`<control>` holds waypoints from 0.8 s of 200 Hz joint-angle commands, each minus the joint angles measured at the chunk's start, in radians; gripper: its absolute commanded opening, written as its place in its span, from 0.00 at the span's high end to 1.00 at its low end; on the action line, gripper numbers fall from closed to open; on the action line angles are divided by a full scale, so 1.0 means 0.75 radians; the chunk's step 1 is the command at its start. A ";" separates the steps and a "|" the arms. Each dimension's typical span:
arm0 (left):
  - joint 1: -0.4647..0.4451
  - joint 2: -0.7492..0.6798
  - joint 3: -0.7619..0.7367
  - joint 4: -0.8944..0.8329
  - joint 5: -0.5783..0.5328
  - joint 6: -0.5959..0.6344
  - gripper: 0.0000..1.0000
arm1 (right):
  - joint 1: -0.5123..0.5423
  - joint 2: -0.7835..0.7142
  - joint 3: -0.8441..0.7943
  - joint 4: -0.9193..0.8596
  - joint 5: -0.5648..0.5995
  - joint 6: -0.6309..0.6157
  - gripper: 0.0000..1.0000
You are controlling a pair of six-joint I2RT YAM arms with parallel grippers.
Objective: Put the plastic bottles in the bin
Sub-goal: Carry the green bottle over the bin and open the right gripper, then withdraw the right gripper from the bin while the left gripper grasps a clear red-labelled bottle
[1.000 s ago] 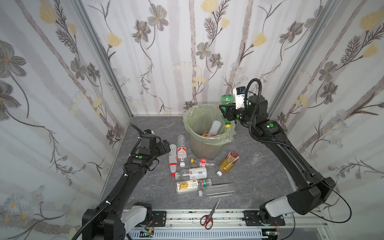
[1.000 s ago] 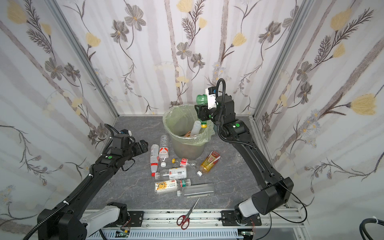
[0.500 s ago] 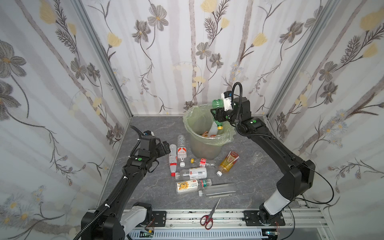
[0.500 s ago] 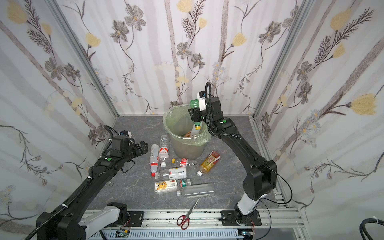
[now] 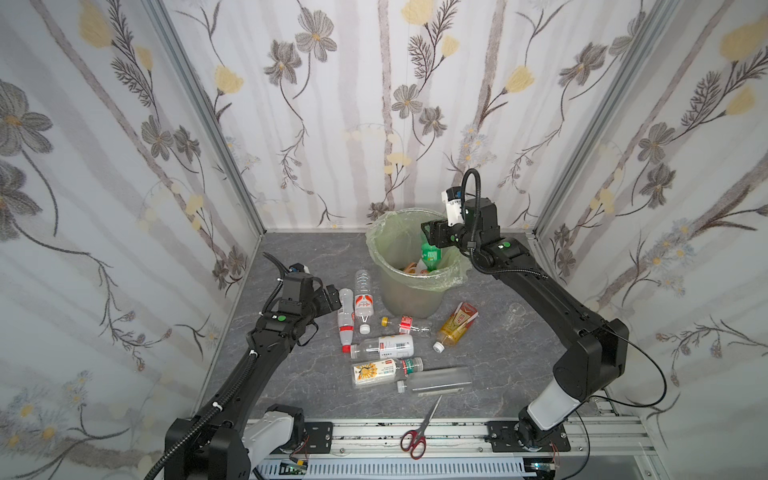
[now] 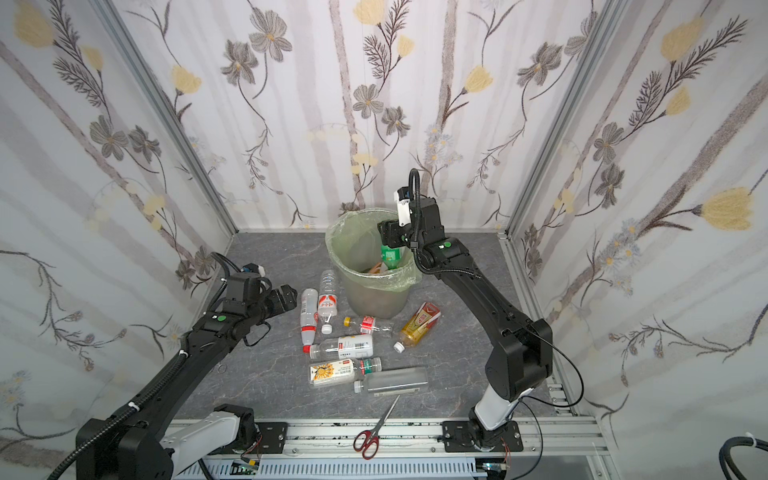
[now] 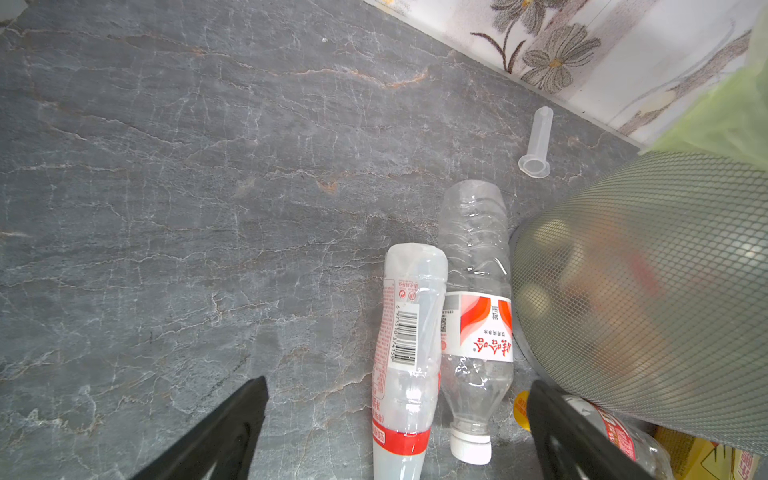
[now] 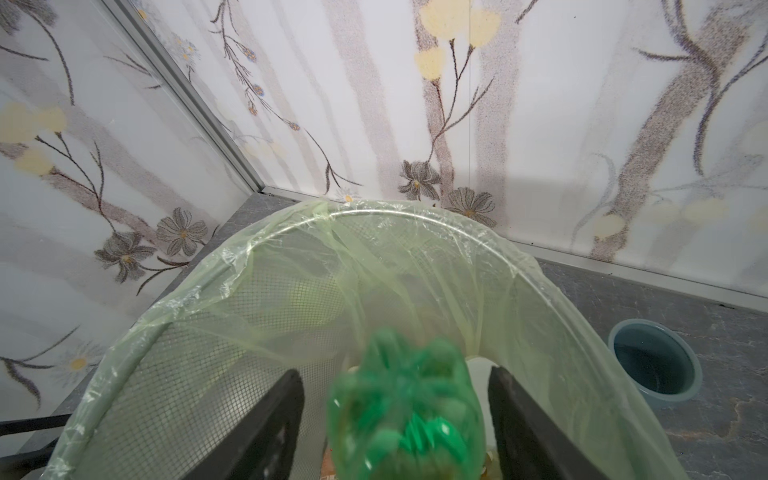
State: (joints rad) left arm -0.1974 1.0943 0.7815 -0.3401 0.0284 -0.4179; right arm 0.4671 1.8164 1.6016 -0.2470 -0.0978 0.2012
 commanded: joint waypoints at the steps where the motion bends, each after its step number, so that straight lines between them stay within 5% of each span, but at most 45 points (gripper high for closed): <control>1: 0.001 0.003 -0.007 0.032 -0.026 0.005 0.00 | 0.006 -0.031 -0.022 -0.016 0.051 -0.005 0.27; 160: -0.011 0.154 -0.061 0.117 0.031 -0.086 0.00 | 0.009 -0.444 -0.281 0.041 0.151 -0.053 0.23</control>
State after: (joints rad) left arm -0.2016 1.1889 0.7486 -0.2974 0.0475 -0.4488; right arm 0.4721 1.5078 1.4261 -0.2607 0.0063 0.1806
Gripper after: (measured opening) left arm 0.997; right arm 0.773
